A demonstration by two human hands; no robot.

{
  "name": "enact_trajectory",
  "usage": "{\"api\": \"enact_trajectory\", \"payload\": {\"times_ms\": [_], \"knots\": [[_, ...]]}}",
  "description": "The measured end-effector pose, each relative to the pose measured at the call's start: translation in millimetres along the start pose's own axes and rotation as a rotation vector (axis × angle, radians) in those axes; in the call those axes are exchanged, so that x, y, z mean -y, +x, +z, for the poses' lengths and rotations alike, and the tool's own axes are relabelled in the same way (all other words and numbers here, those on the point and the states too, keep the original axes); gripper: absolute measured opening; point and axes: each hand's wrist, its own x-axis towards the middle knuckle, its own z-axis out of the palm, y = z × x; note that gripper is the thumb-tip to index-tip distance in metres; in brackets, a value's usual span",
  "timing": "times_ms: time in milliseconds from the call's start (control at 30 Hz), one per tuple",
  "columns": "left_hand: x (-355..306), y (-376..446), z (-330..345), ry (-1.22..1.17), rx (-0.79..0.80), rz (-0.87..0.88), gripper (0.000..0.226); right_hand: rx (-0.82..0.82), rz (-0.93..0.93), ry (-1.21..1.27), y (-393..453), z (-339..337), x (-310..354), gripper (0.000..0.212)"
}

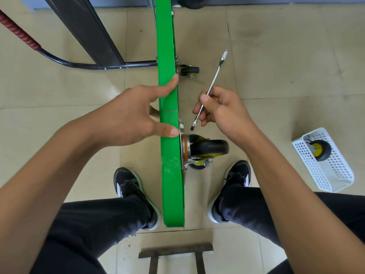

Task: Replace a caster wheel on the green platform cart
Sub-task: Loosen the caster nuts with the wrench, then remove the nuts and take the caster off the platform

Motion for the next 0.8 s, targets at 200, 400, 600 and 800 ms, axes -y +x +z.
{"api": "enact_trajectory", "payload": {"times_ms": [200,400,600,800], "knots": [[-12.9,-11.7,1.8,0.121,-0.093,-0.002,0.107,-0.022,-0.059,-0.067,-25.1,-18.6,16.9,0.012],[-38.5,-13.9,7.7,0.382,-0.192,0.092,0.104,-0.072,-0.112,-0.098,-50.6,-47.5,32.3,0.014],[-86.2,12.2,38.1,0.409,-0.126,0.229,0.102,-0.141,-0.174,-0.164,-65.3,-98.8,59.6,0.017],[-136.3,64.4,86.7,0.353,-0.089,0.349,0.092,-0.244,-0.141,-0.268,-71.0,-183.1,59.9,0.015]]}}
